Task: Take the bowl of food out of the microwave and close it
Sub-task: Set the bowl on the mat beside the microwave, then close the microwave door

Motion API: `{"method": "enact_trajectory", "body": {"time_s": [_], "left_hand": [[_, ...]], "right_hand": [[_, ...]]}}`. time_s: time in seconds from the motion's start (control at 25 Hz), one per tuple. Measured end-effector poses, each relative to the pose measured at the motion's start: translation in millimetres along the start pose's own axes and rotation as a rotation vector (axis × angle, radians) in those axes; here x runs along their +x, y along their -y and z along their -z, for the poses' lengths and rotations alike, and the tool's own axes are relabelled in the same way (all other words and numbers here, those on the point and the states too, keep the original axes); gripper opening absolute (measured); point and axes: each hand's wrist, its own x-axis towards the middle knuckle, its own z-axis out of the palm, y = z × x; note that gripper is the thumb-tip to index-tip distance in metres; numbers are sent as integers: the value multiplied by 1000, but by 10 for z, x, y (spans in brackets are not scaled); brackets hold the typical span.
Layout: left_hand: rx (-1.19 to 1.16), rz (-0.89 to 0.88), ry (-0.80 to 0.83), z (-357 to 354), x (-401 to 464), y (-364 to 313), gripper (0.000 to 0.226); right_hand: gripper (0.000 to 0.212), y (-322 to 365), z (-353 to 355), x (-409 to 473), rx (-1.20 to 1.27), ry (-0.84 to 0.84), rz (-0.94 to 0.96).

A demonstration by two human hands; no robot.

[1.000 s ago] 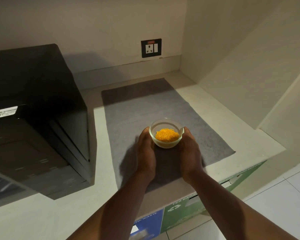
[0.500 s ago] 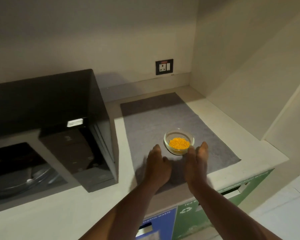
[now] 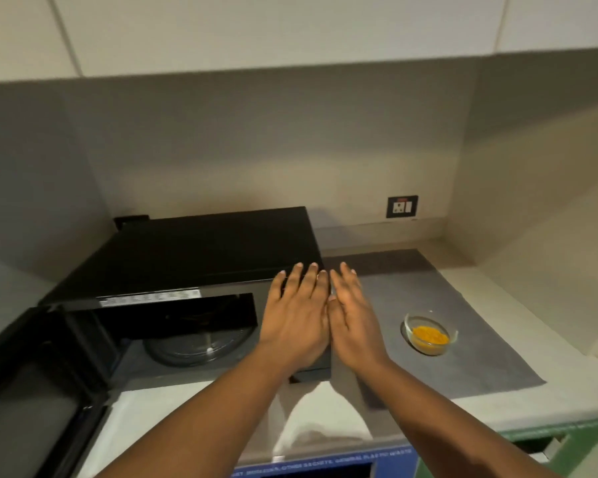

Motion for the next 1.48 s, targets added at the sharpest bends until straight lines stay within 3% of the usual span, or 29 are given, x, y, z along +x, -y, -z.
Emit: {"method": "enact_trajectory", "body": {"time_s": [0.2,0.48,0.64,0.92,1.2,1.48], "left_hand": [[-13,231,128,352,-403,977,60],[171,715,282,933,-1268,2391,61],[124,929,395,1068,-1824,2747,71],[29,882,370,1096,-1904,2732,71],[-384,964,186,889,-1504,2261,73],[-178,393,153,615,-1024,2023,60]], "right_hand": [[56,464,-233,61,-487,160,97],[58,789,-573,115,-637,207,48],[55,922,-691,98,-655,186,-2],[51,989,-727,125,-622,181,-61],[46,1046,-575,136,-643,203,-14],[59,1170,-500,278,-415,214,-158]]}}
